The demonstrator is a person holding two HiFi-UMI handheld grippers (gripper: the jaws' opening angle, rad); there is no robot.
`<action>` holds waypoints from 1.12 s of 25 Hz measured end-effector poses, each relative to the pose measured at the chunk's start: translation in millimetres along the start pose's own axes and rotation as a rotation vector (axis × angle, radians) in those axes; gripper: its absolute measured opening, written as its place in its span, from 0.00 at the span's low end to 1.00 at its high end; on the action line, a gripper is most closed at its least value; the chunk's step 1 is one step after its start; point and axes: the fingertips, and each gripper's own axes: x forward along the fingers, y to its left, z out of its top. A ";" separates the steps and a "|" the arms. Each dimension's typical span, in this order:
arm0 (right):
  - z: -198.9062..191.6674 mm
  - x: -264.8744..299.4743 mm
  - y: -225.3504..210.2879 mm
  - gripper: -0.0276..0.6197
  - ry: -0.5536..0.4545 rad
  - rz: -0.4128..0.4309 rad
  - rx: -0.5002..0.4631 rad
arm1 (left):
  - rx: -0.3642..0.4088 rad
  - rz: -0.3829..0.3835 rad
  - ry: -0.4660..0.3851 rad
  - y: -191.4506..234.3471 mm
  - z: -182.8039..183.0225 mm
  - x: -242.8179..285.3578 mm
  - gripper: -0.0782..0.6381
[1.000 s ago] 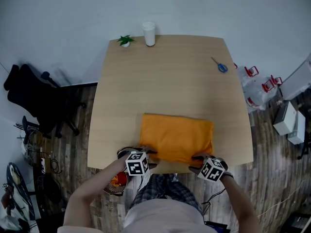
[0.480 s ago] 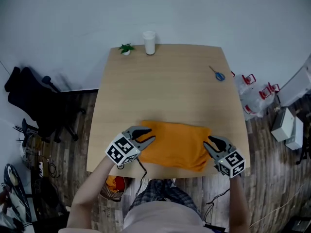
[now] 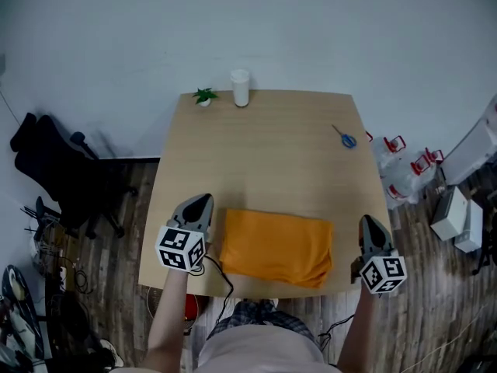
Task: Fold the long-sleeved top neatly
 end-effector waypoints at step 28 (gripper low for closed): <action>6.8 -5.3 -13.3 0.05 -0.065 -0.157 -0.085 | -0.029 0.109 -0.068 0.2 2.5 -10.5 0.11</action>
